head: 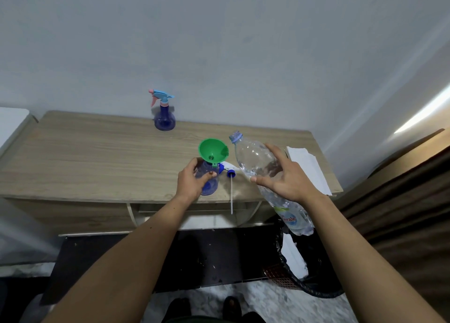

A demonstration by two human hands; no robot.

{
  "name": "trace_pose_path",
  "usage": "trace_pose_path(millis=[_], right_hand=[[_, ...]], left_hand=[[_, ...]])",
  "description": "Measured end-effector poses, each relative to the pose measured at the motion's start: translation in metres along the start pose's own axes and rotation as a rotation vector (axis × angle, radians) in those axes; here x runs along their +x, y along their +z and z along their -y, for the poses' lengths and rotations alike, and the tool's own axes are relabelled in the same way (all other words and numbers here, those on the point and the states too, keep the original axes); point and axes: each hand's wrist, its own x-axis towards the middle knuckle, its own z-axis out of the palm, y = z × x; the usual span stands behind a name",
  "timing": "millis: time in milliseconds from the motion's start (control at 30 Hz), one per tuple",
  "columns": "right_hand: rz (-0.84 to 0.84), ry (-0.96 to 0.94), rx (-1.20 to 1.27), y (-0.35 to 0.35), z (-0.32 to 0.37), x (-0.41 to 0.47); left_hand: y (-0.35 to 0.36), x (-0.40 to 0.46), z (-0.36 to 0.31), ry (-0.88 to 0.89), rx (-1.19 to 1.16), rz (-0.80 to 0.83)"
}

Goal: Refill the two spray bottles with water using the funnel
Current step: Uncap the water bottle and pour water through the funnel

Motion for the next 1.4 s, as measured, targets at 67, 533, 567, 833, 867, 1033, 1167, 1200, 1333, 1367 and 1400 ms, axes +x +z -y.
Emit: trace_pose_path(millis=[67, 533, 567, 833, 867, 1033, 1167, 1200, 1333, 1367, 1400], right_hand=[[-0.018, 0.001, 0.067, 0.004, -0.004, -0.002], [-0.267, 0.081, 0.433, 0.011, -0.039, 0.018], [-0.284, 0.090, 0.450, 0.011, -0.041, 0.022], [-0.299, 0.074, 0.500, 0.006, -0.051, 0.057], [-0.297, 0.071, 0.506, 0.006, -0.053, 0.060], [-0.270, 0.045, 0.532, 0.004, -0.061, 0.074], [-0.237, 0.016, 0.562, 0.005, -0.067, 0.077], [-0.225, 0.013, 0.559, 0.006, -0.068, 0.076], [-0.210, 0.010, 0.580, 0.008, -0.069, 0.075], [-0.209, 0.011, 0.581, 0.007, -0.069, 0.075], [-0.209, 0.012, 0.586, 0.007, -0.069, 0.075]], left_hand=[[0.001, -0.001, 0.002, -0.003, 0.005, -0.009], [0.002, -0.004, -0.002, -0.008, 0.056, -0.010], [0.003, -0.004, -0.003, -0.008, 0.058, -0.012], [0.007, -0.005, -0.001, -0.038, 0.070, -0.052], [0.008, -0.005, -0.001, -0.035, 0.074, -0.056], [0.008, -0.004, 0.001, -0.026, 0.088, -0.081], [0.006, -0.002, 0.006, -0.038, 0.066, -0.079], [0.006, -0.001, 0.006, -0.042, 0.058, -0.075], [0.006, -0.001, 0.007, -0.043, 0.033, -0.068], [0.007, -0.001, 0.006, -0.045, 0.028, -0.068], [0.007, -0.002, 0.005, -0.043, 0.018, -0.070]])
